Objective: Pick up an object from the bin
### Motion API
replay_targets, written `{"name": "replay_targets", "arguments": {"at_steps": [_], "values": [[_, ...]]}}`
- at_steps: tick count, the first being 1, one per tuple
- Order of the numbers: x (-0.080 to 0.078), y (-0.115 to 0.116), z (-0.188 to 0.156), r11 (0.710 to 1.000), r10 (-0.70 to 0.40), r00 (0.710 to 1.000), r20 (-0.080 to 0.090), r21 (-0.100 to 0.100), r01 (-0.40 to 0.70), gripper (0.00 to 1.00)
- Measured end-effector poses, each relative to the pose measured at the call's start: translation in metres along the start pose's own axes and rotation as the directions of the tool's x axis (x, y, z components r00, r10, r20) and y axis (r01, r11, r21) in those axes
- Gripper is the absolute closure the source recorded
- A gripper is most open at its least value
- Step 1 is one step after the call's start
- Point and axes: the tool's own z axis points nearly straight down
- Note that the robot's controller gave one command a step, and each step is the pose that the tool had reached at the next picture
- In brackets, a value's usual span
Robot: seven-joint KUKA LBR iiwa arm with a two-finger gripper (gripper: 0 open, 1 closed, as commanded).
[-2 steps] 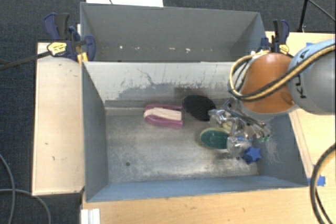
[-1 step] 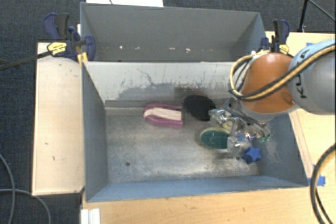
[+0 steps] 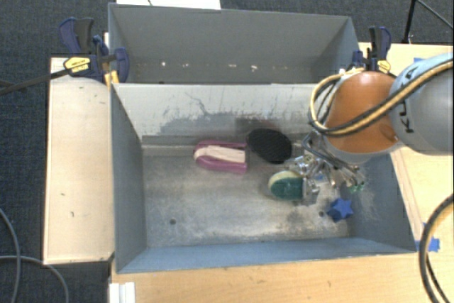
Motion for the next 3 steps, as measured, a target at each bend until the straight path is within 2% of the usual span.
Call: {"name": "replay_targets", "arguments": {"at_steps": [3], "values": [[-0.004, -0.002, -0.103, 1.0, 0.007, 1.0, 0.004, 0.002, -0.007, 1.0]]}}
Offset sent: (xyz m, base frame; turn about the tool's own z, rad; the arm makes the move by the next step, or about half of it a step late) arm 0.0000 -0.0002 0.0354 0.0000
